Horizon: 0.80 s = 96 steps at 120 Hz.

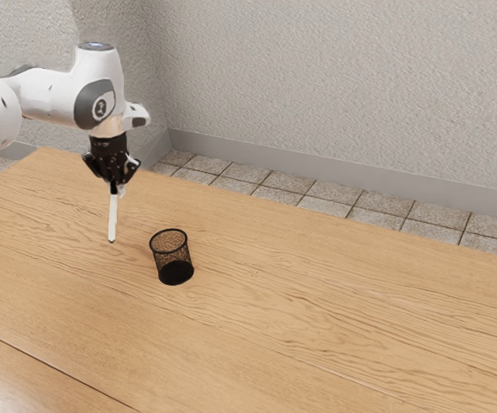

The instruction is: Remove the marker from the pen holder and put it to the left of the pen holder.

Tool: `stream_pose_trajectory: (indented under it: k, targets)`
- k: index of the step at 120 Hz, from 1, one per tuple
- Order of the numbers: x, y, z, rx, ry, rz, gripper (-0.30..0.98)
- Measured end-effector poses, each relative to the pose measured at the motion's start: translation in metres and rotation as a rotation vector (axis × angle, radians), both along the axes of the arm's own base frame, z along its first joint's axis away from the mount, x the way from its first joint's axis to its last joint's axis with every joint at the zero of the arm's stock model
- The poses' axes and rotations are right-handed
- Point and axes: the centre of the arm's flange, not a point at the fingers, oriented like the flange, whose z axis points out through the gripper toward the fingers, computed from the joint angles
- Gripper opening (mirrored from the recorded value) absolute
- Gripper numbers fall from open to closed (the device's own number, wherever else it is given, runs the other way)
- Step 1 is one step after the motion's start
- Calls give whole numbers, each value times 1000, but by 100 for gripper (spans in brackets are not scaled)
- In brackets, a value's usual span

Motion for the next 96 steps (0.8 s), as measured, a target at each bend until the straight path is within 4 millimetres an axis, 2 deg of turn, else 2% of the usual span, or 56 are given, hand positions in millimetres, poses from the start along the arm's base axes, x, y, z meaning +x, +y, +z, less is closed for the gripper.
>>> stream_pose_trajectory:
  k: [17, 26, 34, 48, 52, 56, 59, 63, 67, 70, 75, 84, 96]
  targets:
    - [18, 28, -47, -47, 101, 23, -8]
    - [26, 35, -61, -64, 123, 14, -8]
    - [26, 36, -64, -84, 136, 1, 8]
    - [24, 35, -53, -101, 133, -25, 33]
    - [22, 26, -14, -87, 83, -46, 38]
    - [10, 9, 52, -58, 3, -73, 42]
    - [-6, -10, 107, -39, -67, -101, 45]
    - [-34, -38, 169, -29, -152, -139, 49]
    - [-63, -62, 219, -24, -219, -171, 51]
    - [-81, -76, 245, -24, -248, -188, 53]
    - [-104, -98, 270, -27, -268, -215, 56]
    - [-138, -133, 296, -37, -279, -264, 60]
    - [-158, -139, 300, -36, -249, -253, 63]
